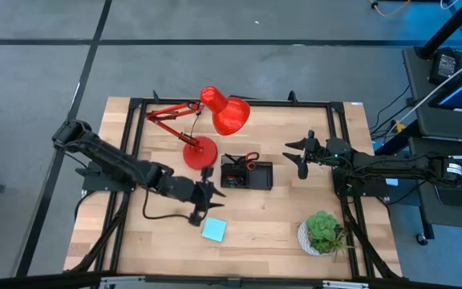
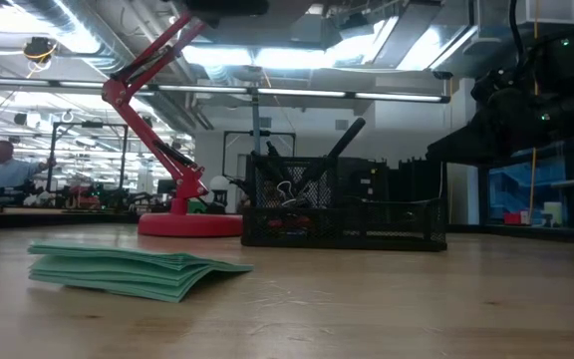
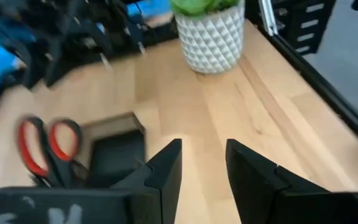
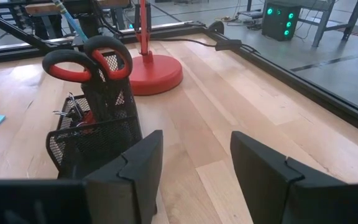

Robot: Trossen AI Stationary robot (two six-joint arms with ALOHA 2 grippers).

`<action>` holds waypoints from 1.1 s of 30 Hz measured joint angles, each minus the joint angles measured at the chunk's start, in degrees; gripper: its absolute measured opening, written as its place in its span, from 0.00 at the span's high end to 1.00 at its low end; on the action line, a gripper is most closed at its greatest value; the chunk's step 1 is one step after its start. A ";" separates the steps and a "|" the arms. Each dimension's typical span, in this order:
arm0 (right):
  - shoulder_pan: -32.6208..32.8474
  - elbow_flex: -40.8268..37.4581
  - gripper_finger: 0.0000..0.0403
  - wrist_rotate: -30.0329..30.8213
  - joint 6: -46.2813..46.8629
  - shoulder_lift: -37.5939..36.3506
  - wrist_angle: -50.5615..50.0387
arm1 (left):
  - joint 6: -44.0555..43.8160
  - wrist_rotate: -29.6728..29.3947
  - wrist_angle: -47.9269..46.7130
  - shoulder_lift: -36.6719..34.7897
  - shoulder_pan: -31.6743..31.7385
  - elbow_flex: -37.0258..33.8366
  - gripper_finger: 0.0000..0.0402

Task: Pick and place office supplies into organizer
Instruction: Put the light blue notepad into the black desk organizer

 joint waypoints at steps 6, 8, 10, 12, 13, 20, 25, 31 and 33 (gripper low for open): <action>-0.02 0.00 0.53 -0.01 0.16 0.00 0.26 | -6.19 0.03 -3.46 1.59 -3.45 -0.02 0.71; -0.01 0.00 0.53 -0.01 0.08 0.00 1.23 | -6.78 0.71 -3.43 2.94 -4.59 -0.02 0.71; 0.01 0.02 0.53 -0.01 0.07 0.00 2.37 | -8.68 1.08 -4.83 4.12 -5.76 -0.02 0.71; -0.01 0.02 0.53 -0.01 0.05 0.00 3.33 | -11.70 0.97 -6.77 5.26 -6.82 -0.02 0.71; 0.01 0.02 0.53 -0.01 0.05 0.00 3.85 | -13.22 0.63 -8.40 5.71 -7.38 -0.02 0.71; 0.12 0.02 0.53 -3.60 1.51 0.02 7.08 | -15.29 -2.74 -14.11 9.12 -10.12 -0.02 0.71; 2.53 0.07 0.53 -18.70 -2.01 0.02 15.35 | -12.24 -3.54 -15.19 11.21 -10.69 -0.02 0.71; 6.91 4.53 0.53 -18.89 -4.85 0.03 14.81 | -13.37 -3.64 -17.52 13.24 -10.66 -0.07 0.71; 8.55 6.35 0.53 -18.33 -7.27 0.04 12.66 | -13.38 -3.53 -17.35 13.98 -10.91 -0.07 0.71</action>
